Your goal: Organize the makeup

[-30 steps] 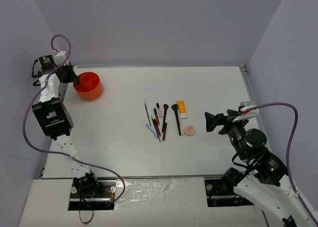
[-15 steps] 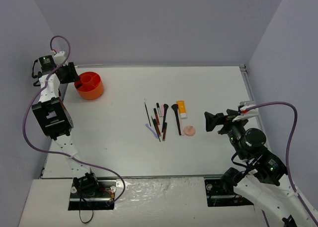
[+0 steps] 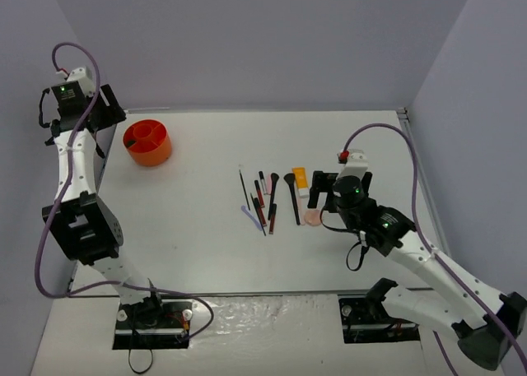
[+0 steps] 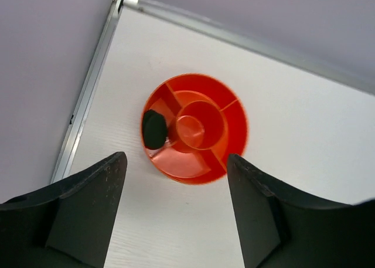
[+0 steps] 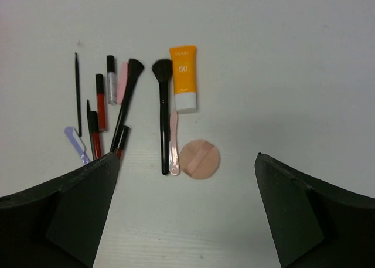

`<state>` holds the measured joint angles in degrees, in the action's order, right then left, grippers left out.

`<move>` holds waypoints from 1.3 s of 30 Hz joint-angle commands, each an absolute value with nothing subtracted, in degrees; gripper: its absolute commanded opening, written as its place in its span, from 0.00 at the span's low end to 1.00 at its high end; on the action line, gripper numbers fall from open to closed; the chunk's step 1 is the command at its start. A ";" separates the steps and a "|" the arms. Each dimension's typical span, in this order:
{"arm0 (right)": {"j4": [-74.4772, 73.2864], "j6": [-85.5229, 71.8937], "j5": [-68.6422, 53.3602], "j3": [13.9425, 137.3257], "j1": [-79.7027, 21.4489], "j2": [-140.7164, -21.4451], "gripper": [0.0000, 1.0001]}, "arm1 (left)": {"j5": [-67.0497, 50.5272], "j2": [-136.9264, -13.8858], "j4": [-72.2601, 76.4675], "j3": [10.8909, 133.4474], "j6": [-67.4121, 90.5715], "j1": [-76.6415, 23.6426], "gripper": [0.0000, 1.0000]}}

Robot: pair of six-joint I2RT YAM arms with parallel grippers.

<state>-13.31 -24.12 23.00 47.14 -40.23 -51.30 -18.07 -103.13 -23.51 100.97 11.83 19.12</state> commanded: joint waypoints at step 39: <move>7.96 -39.59 12.49 29.81 -28.12 -75.56 0.37 | -11.73 -50.19 -30.28 52.96 19.29 -9.84 0.96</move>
<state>5.91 -39.00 13.14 30.60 -27.77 -77.65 -12.22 -50.68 -31.22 50.22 19.85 -9.79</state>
